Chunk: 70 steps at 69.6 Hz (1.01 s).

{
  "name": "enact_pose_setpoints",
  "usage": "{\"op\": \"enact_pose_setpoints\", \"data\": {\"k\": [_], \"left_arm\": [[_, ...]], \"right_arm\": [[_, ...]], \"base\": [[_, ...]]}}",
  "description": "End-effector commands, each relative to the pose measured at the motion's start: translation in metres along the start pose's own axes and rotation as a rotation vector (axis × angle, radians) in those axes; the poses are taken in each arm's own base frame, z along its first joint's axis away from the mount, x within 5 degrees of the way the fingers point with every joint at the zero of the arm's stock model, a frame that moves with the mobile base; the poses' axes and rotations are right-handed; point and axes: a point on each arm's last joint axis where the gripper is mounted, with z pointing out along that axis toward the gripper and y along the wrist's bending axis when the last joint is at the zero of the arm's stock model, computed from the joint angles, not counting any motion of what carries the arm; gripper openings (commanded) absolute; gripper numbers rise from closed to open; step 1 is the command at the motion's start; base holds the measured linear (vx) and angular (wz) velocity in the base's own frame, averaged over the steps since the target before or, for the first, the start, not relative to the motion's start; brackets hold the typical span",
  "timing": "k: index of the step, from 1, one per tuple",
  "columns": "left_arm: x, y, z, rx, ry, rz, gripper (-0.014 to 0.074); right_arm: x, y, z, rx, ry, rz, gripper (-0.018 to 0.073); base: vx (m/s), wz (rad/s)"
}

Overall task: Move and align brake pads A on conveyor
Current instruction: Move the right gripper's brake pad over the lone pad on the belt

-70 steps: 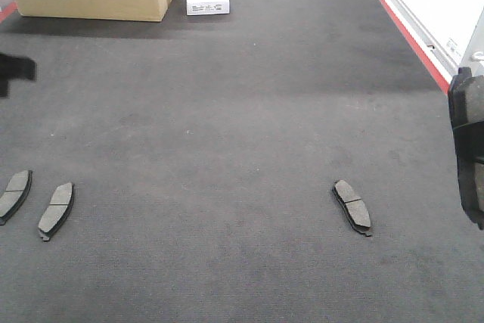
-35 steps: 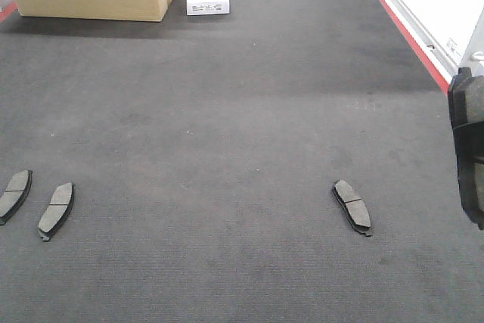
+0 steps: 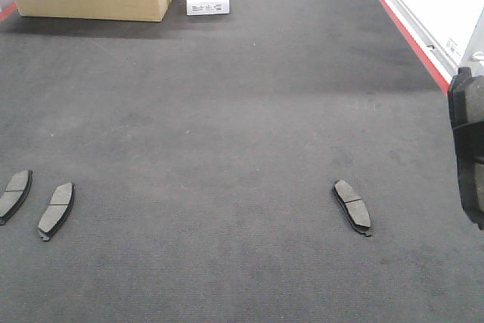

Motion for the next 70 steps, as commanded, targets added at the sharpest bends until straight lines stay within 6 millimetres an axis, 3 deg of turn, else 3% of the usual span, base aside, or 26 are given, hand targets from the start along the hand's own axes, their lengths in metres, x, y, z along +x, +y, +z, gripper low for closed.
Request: {"op": "enact_pose_setpoints", "data": {"k": [1,70], "left_arm": [[-0.0094,-0.0008,-0.0077,0.009,-0.096,-0.003,-0.0008],[-0.0061,-0.0006,-0.0076,0.008,-0.06,-0.002,-0.0006]], "right_arm": [[-0.0116,0.0013,-0.009,-0.011,-0.113,-0.012,-0.0003],[-0.0116,0.0013,-0.009,-0.011,-0.114,-0.012,-0.0003]], "base": [[0.0,0.0],[0.0,0.0]]}}
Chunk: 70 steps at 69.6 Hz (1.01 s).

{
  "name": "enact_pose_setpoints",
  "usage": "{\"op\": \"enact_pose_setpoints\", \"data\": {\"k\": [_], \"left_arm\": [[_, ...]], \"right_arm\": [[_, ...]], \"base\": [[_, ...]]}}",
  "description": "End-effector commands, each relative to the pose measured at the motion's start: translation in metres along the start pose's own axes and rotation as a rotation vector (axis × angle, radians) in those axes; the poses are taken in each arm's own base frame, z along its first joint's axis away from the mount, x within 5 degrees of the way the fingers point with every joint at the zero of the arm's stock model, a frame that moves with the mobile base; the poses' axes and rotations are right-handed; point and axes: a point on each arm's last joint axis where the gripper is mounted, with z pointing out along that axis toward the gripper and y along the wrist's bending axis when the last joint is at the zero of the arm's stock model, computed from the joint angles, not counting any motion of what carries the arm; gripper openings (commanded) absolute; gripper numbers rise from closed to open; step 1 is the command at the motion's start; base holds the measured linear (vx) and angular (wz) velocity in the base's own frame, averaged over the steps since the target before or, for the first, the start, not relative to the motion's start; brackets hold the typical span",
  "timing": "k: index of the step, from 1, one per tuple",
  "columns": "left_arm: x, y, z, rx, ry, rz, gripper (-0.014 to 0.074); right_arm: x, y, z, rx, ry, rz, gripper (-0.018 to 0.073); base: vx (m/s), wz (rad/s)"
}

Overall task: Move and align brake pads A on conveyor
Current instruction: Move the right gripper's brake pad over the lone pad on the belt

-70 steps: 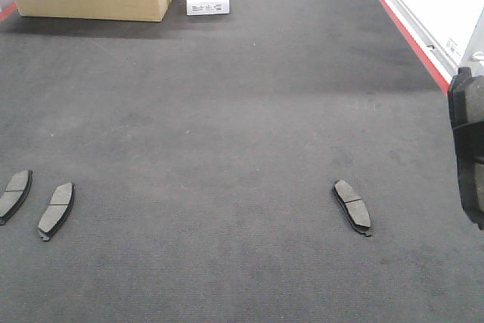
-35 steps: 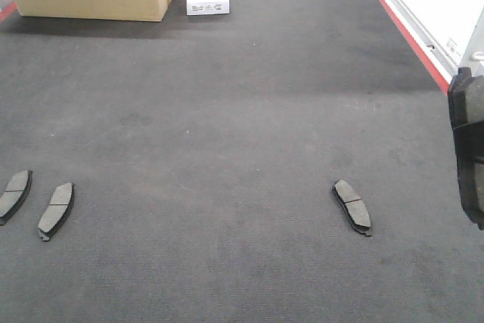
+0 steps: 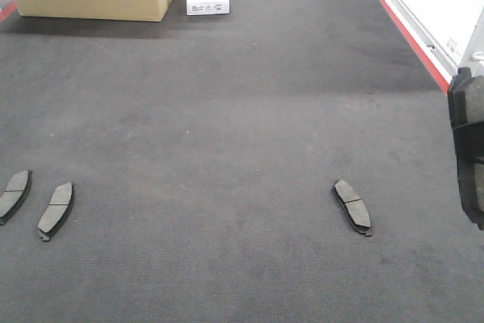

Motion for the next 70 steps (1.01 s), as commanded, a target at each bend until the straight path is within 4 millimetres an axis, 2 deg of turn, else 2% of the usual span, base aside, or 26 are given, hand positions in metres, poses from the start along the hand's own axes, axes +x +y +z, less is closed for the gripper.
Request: {"op": "enact_pose_setpoints", "data": {"k": [1,21,26,34,45,57,70], "left_arm": [[-0.01,-0.001,-0.006,0.008,-0.084,-0.002,-0.0006],[-0.01,-0.001,-0.006,0.008,-0.084,-0.002,-0.0006],[-0.01,-0.001,-0.006,0.008,-0.084,-0.002,-0.0006],[-0.01,-0.001,-0.006,0.008,-0.084,-0.002,-0.0006],[-0.01,-0.001,-0.006,0.008,-0.084,-0.002,-0.0006],[-0.01,-0.001,-0.006,0.008,-0.084,-0.002,-0.0006],[-0.01,-0.001,-0.006,0.008,-0.084,-0.002,-0.0006]], "right_arm": [[-0.012,0.001,-0.009,-0.011,-0.115,-0.012,-0.0003],[-0.015,0.003,-0.006,-0.023,-0.13,-0.008,-0.0003],[-0.018,0.004,0.0,-0.029,-0.125,-0.004,-0.0003],[-0.024,0.005,0.02,-0.031,-0.08,0.001,-0.0003],[-0.033,0.006,0.064,-0.012,0.008,-0.025,-0.0003],[-0.039,0.005,0.129,0.022,0.128,-0.042,-0.0003],[-0.029,0.002,0.206,0.045,0.309,-0.052,-0.0003]], "base": [[0.0,0.0],[0.0,0.0],[0.0,0.0],[0.0,0.0],[0.0,0.0],[0.0,0.0],[0.0,0.0]]}}
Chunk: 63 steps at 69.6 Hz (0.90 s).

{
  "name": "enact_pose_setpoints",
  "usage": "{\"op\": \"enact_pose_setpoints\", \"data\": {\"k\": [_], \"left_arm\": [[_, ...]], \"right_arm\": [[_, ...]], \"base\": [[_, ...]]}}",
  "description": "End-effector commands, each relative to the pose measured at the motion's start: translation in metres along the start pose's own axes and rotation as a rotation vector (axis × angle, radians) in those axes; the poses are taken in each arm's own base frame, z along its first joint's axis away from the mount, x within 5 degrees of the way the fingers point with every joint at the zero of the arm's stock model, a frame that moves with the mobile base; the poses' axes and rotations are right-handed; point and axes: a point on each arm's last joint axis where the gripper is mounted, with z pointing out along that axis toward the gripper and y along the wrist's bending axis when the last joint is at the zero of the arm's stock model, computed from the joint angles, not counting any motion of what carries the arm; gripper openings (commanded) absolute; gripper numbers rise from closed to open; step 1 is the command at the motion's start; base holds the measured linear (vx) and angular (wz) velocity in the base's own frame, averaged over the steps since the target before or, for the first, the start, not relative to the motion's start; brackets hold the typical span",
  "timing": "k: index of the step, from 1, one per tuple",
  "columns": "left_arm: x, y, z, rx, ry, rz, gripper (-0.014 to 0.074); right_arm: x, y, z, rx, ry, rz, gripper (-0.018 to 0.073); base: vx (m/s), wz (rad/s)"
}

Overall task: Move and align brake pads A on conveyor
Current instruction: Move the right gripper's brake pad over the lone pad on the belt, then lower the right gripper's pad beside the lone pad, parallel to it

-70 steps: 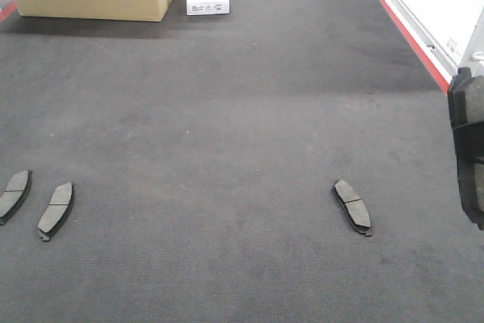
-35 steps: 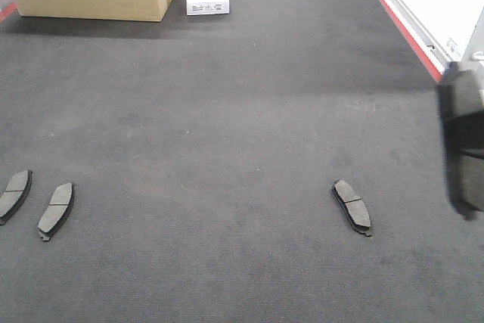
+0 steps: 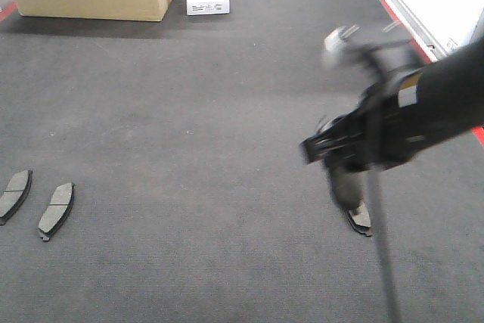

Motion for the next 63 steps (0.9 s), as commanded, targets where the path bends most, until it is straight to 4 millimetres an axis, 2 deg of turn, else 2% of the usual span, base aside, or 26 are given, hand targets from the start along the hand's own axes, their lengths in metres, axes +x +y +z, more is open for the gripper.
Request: {"op": "enact_pose_setpoints", "data": {"k": [1,9,22,40,55,63], "left_arm": [[-0.01,-0.001,-0.006,0.008,-0.084,-0.002,-0.0006],[-0.01,-0.001,-0.006,0.008,-0.084,-0.002,-0.0006],[-0.01,-0.001,-0.006,0.008,-0.084,-0.002,-0.0006],[-0.01,-0.001,-0.006,0.008,-0.084,-0.002,-0.0006],[-0.01,-0.001,-0.006,0.008,-0.084,-0.002,-0.0006],[-0.01,-0.001,-0.006,0.008,-0.084,-0.002,-0.0006]], "right_arm": [[-0.016,0.0,0.016,0.007,-0.029,-0.028,-0.0003],[-0.026,-0.005,0.055,0.02,0.095,-0.022,-0.0003],[-0.047,-0.014,0.097,0.037,0.204,-0.015,-0.0001],[-0.067,-0.015,0.136,0.048,0.252,-0.03,-0.0001],[-0.062,-0.021,0.168,0.1,0.306,-0.063,-0.0001],[-0.061,-0.024,0.177,0.122,0.312,-0.08,-0.0001]], "base": [[0.0,0.0],[0.0,0.0],[0.0,0.0],[0.0,0.0],[0.0,0.0],[0.0,0.0]]}}
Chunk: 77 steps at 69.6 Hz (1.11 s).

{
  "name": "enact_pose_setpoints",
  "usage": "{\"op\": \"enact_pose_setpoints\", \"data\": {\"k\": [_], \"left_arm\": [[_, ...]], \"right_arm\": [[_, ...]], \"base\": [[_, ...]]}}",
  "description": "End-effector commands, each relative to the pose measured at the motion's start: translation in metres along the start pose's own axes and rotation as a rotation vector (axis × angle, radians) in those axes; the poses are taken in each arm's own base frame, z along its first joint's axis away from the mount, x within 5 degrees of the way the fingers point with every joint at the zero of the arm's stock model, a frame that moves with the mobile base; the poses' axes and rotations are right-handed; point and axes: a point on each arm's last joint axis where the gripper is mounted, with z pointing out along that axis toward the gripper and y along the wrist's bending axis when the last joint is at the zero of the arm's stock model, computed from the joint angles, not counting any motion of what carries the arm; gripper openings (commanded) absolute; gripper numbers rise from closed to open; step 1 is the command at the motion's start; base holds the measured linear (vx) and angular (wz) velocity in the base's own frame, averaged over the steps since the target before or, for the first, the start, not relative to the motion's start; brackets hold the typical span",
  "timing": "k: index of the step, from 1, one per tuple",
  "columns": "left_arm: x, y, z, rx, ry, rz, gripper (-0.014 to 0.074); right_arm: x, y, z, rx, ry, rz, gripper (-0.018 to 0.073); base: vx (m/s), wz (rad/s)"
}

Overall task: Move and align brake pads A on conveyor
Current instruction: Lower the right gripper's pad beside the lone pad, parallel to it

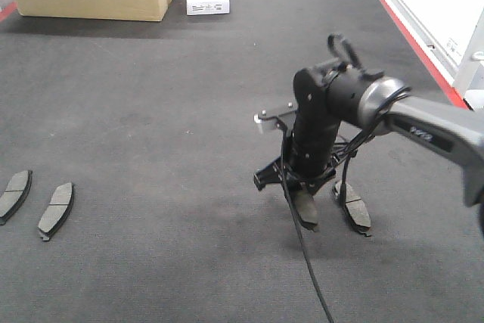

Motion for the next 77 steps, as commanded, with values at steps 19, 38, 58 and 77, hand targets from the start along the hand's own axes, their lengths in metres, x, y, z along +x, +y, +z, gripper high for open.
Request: {"op": "enact_pose_setpoints", "data": {"k": [19,38,58,77], "left_arm": [[-0.01,-0.001,-0.006,0.008,-0.084,-0.004,-0.0006],[-0.01,-0.001,-0.006,0.008,-0.084,-0.004,-0.0006],[-0.01,-0.001,-0.006,0.008,-0.084,-0.004,-0.0006],[-0.01,-0.001,-0.006,0.008,-0.084,-0.004,-0.0006]], "right_arm": [[-0.013,-0.006,-0.026,0.026,-0.164,-0.013,-0.0001],[-0.013,-0.006,-0.016,0.035,-0.139,-0.018,-0.0001],[-0.012,-0.007,-0.016,0.044,-0.121,-0.024,0.0002],[-0.01,-0.007,-0.016,0.046,-0.096,-0.039,0.0104]], "base": [[0.0,0.0],[0.0,0.0],[0.0,0.0],[0.0,0.0]]}}
